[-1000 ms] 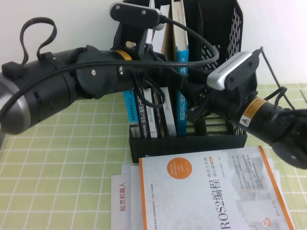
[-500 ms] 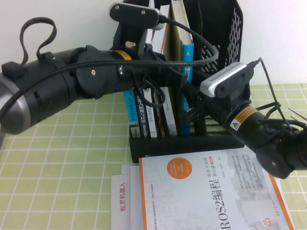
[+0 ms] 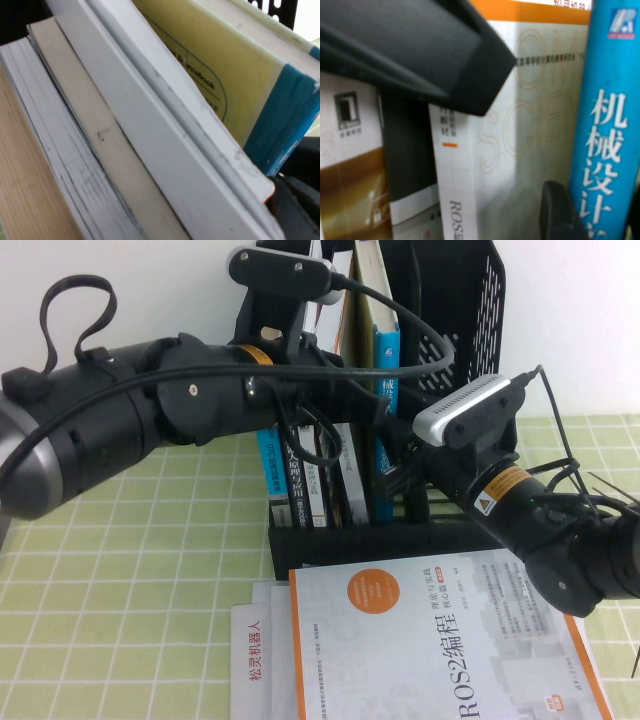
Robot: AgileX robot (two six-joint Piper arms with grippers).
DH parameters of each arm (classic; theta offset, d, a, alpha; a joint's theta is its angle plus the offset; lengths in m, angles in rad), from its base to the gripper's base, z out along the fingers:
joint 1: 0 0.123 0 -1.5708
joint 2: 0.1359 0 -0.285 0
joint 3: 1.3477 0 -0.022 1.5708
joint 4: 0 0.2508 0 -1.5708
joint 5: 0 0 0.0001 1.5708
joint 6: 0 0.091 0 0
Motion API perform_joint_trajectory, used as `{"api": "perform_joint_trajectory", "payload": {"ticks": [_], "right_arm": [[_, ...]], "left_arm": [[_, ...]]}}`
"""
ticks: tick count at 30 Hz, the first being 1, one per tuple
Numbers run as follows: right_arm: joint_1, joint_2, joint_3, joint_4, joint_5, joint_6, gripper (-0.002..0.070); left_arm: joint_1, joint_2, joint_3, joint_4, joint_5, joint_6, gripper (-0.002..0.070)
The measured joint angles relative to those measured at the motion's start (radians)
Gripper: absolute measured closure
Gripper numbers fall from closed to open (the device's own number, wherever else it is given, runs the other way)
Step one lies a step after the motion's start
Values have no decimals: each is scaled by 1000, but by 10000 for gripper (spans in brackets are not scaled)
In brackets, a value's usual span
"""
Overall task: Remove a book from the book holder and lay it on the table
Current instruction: Pick up the right side book from the book shelf
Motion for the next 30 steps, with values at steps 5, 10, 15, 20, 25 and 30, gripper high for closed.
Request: {"api": "perform_joint_trajectory", "payload": {"ticks": [5,10,15,20,25,30], "right_arm": [[6,-2,0,33,2,-12,395],[17,-41,4,123,68,-78,408],[17,-90,9,160,186,-105,418],[5,-108,9,193,289,-112,374],[0,-99,9,202,313,-99,371],[0,-75,9,202,269,-59,429]], "left_arm": [[0,0,-1,9,2,0,678],[0,0,-1,24,2,0,678],[0,0,-1,28,4,-3,678],[0,0,-2,28,8,-5,678],[0,0,-2,29,8,-5,678],[2,0,-2,29,12,-5,678]]}}
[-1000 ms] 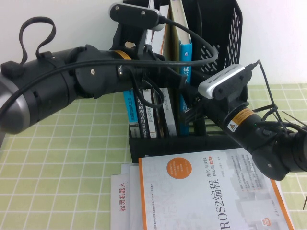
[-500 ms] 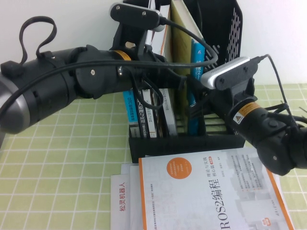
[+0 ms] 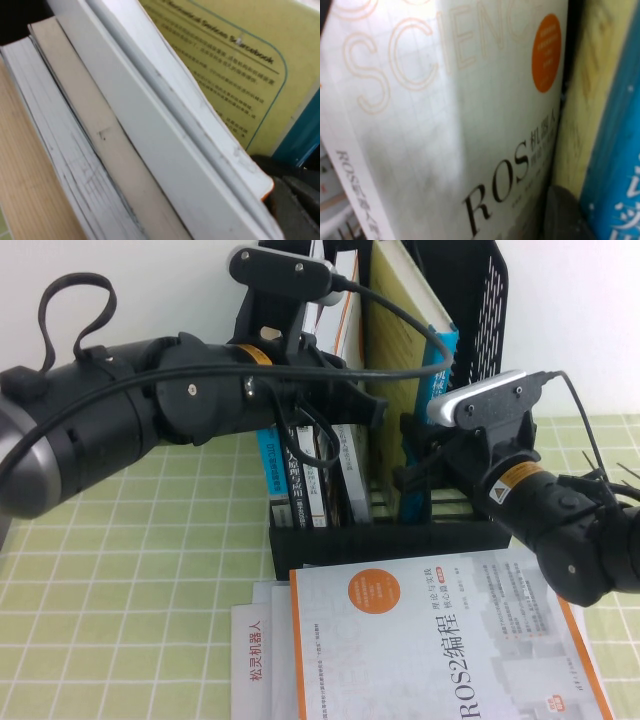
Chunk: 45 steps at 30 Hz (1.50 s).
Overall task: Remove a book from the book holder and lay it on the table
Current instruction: Pick up the right side book from the book shelf, then place the picked book on the book
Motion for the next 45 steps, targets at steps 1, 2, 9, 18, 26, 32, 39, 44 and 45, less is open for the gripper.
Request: {"api": "perform_joint_trajectory", "payload": {"ticks": [1,2,9,18,26,32,39,44,45], "right_arm": [[0,2,0,-5,-13,8,431],[0,7,0,-12,-27,16,431],[-2,25,2,-62,-100,77,433],[-4,-12,17,-74,-142,106,435],[-2,-123,21,-72,-136,103,435],[-6,-247,21,-42,-185,16,462],[-4,-392,24,-20,-183,-48,469],[-4,-506,24,-13,-183,-63,469],[-4,-527,24,-22,-181,-73,469]], "left_arm": [[0,0,0,0,0,0,678],[0,0,0,0,0,0,678],[2,-2,0,0,5,-2,678],[2,-55,0,6,42,-2,678],[2,-144,0,10,41,6,678],[2,-204,0,10,41,13,678],[2,-273,0,10,51,13,678],[2,-329,0,10,82,13,678],[2,-340,0,10,87,13,678]]}}
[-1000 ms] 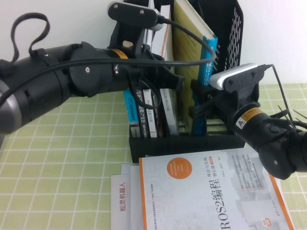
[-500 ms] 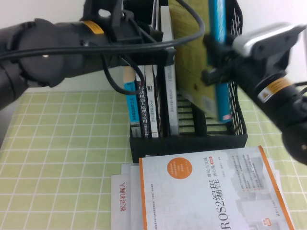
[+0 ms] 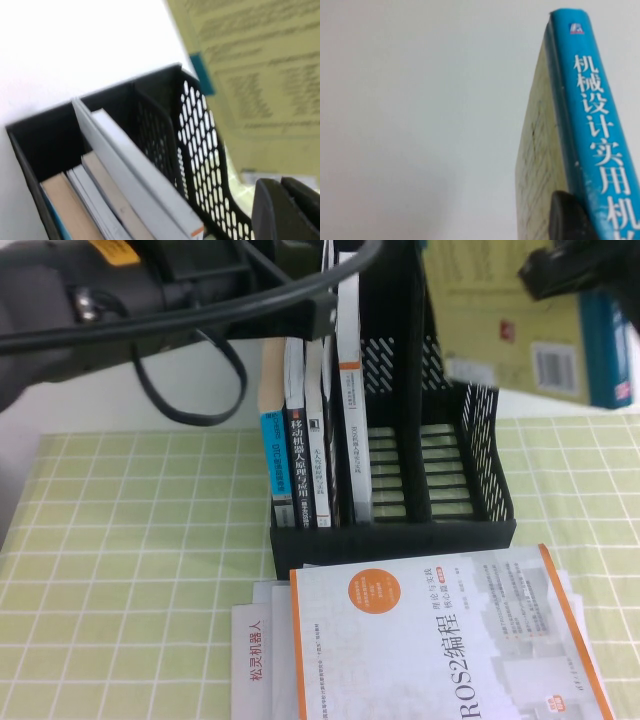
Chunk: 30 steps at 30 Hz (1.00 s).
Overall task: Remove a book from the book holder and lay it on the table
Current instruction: Place the picked book on the book
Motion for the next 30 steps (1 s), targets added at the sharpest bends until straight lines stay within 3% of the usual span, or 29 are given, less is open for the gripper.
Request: {"api": "perform_joint_trajectory", "payload": {"ticks": [5,12,19,26,30], "right_arm": [[0,-139,0,-108,93,-52,469],[1,-259,0,-420,379,14,469],[1,-267,0,-894,467,351,470],[1,-268,0,-1506,307,819,469],[1,-261,0,-1740,181,1004,469]], "left_arm": [[0,-72,0,0,-6,30,677],[0,-198,0,11,-10,39,678],[2,-324,0,55,-10,39,678],[2,-442,0,114,2,41,677],[2,-488,0,136,18,41,678]]}}
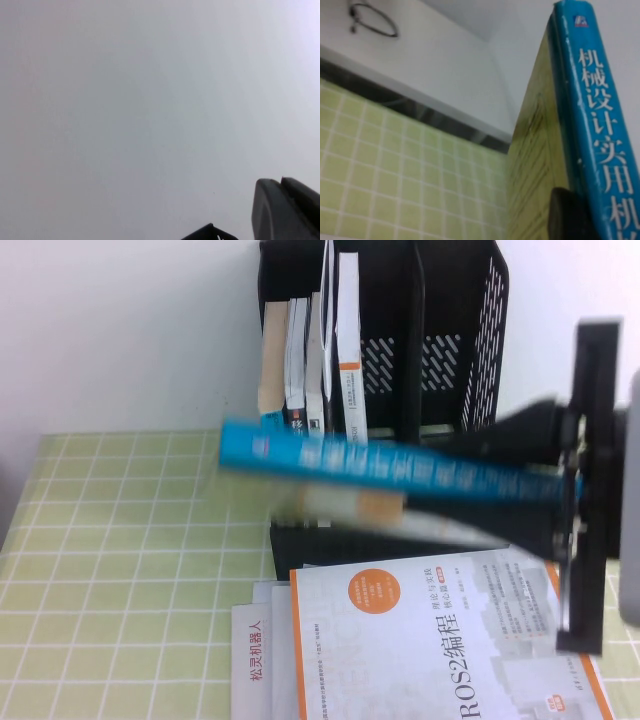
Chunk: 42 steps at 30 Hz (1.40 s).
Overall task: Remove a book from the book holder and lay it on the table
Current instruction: Place the picked book on the book
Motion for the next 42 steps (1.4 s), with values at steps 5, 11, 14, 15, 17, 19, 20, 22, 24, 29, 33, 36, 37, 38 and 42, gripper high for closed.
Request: {"api": "perform_joint_trajectory", "payload": {"ticks": [5,11,14,15,17,19,20,22,24,29,33,36,37,38,42], "right_arm": [[2,66,22,-88,-81,68,469],[2,180,39,-88,22,-27,469],[2,206,39,-88,105,-64,469],[2,210,39,-88,124,-71,469],[0,219,39,-88,155,-84,469],[0,234,39,-88,163,-87,469],[0,242,39,-88,164,-88,469],[0,261,39,-88,157,-92,469],[0,280,39,-88,148,-99,469],[2,309,37,-88,133,-111,469],[2,309,37,-88,135,-73,468],[2,309,36,-88,145,-42,468],[2,309,36,-88,147,-40,468],[2,309,36,-88,149,-36,467],[2,309,36,-88,150,-23,466]], "left_arm": [[2,-32,0,19,40,5,678],[2,-33,0,58,101,5,678],[2,-33,0,67,131,5,678],[2,-33,0,70,143,5,678],[2,-33,0,70,160,5,677],[2,-33,0,72,166,1,678],[2,-33,0,72,168,1,678],[2,-33,0,72,168,1,678],[2,-33,0,72,168,1,678],[2,-33,0,72,168,1,678],[2,-33,0,74,168,-1,678],[2,-33,0,78,168,-2,678],[2,-33,0,79,168,-2,678],[2,-33,0,84,168,-2,678],[2,-33,0,90,168,-2,678]]}}
